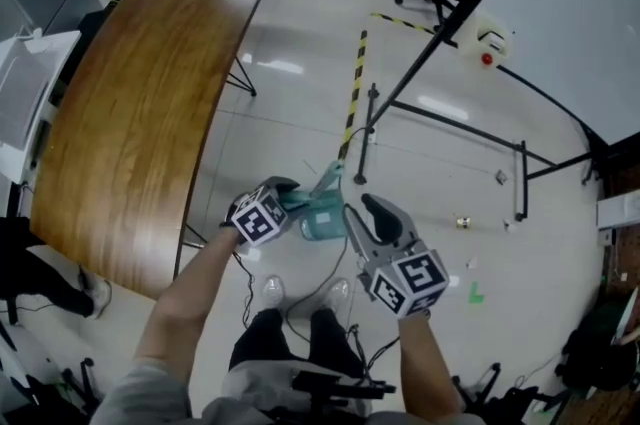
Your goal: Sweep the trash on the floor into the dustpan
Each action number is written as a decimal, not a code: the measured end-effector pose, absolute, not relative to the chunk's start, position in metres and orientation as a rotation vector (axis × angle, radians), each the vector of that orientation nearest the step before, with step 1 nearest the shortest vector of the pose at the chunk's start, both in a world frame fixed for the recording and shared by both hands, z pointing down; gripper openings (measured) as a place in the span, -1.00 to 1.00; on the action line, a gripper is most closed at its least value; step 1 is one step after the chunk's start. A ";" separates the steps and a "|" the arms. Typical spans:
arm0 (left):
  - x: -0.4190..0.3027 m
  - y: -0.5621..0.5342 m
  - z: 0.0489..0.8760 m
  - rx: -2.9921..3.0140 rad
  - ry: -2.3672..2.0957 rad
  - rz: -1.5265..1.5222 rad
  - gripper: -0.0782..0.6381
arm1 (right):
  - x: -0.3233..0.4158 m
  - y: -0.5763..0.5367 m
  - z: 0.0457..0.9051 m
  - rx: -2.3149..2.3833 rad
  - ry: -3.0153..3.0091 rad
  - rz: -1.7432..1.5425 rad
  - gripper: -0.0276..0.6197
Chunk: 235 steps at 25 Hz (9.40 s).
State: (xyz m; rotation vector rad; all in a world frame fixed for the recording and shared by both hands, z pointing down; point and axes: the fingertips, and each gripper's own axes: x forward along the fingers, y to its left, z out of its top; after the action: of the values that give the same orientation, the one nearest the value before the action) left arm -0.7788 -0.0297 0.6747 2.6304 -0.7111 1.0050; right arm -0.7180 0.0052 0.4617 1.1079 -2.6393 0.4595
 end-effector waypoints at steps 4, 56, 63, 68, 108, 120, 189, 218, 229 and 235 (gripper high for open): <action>-0.773 -0.050 0.672 2.677 -0.676 1.069 -0.25 | -0.731 -0.004 0.470 1.099 -2.625 0.476 -0.47; -0.622 -0.004 0.566 2.835 -0.209 1.340 -0.45 | -0.629 0.002 0.312 1.085 -2.797 0.097 -0.78; -0.579 -0.001 0.572 2.852 -0.113 1.382 -0.45 | -0.569 0.012 0.321 1.134 -2.758 0.154 -0.78; -0.579 -0.012 0.589 2.743 -0.185 1.332 -0.45 | -0.501 0.007 0.306 1.312 -2.733 0.137 -0.78; -0.314 -0.033 0.398 3.090 -0.079 0.972 -0.45 | -0.210 0.139 0.296 2.480 -1.807 0.067 -0.77; -0.296 -0.033 0.388 3.115 -0.005 0.960 -0.45 | -0.212 0.143 0.299 2.522 -1.753 0.091 -0.77; -0.063 -0.122 0.624 2.924 0.267 1.429 -0.45 | 0.085 0.086 0.467 2.506 -1.474 0.441 -0.77; 0.028 -0.164 0.663 2.742 0.244 1.562 -0.44 | 0.268 -0.110 0.638 2.501 -1.449 0.588 -0.78; 0.030 -0.180 0.666 2.742 0.207 1.542 -0.45 | 0.210 -0.134 0.660 2.438 -1.593 0.824 -0.75; 0.026 -0.181 0.665 2.742 0.220 1.541 -0.45 | 0.211 -0.124 0.660 2.463 -1.570 1.004 -0.75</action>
State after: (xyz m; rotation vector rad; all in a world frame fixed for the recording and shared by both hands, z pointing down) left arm 0.0258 -0.1805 0.6652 2.7424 0.2200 1.5413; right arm 0.2110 -0.1241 0.6600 2.4635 -1.5700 1.0042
